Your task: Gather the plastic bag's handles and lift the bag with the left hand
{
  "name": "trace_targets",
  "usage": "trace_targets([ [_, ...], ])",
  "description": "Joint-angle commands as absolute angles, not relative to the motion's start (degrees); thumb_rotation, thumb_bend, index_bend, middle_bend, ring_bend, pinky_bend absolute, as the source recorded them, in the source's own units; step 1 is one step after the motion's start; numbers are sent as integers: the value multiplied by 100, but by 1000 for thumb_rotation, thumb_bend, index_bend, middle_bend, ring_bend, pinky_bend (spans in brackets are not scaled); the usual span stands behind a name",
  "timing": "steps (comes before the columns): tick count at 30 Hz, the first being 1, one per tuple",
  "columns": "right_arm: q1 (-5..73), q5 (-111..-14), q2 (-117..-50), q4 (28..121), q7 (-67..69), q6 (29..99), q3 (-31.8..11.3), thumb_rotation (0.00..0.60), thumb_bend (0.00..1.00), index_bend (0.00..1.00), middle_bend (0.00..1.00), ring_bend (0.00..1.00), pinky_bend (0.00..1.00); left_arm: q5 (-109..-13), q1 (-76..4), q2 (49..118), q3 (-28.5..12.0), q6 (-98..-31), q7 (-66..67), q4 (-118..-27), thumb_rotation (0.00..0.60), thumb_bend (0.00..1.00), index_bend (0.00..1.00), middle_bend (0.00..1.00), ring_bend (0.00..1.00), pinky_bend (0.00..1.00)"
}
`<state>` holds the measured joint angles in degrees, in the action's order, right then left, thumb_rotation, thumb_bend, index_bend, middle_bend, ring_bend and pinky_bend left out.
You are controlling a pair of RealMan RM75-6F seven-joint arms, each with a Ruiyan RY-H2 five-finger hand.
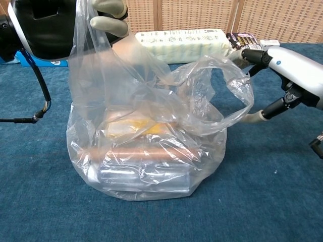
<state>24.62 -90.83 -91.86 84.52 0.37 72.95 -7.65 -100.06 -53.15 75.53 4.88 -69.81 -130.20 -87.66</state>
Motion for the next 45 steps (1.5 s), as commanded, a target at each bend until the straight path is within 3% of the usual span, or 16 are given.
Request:
trace_targets([
  [1, 2494, -9049, -9165, 8525, 158, 7294, -774, 600, 107, 206, 231, 192, 228, -9986, -5331, 7600, 491, -6955, -13030, -8731, 0, 173, 599, 691, 681, 678],
  [16, 2696, -8663, -9253, 8672, 715, 7191, -1055, 600, 102, 206, 232, 200, 234, -9853, -5373, 7650, 475, -6861, -12911, -8699, 0, 173, 599, 691, 681, 674],
  [24, 2738, -8195, -9155, 8940, 1410, 7000, -1310, 600, 100, 205, 232, 202, 235, -9570, -5277, 7610, 377, -6783, -12551, -8773, 0, 172, 599, 691, 681, 592],
  [34, 2798, -8051, -9227, 8594, 1820, 6983, -1413, 600, 98, 204, 232, 202, 235, -9281, -5087, 7548, 195, -6721, -11936, -9020, 0, 173, 599, 691, 681, 542],
  [45, 2754, -7987, -9332, 8379, 1957, 7159, -1429, 600, 96, 114, 191, 194, 217, -9411, -5047, 7537, 116, -6711, -12112, -9036, 0, 172, 599, 692, 681, 542],
])
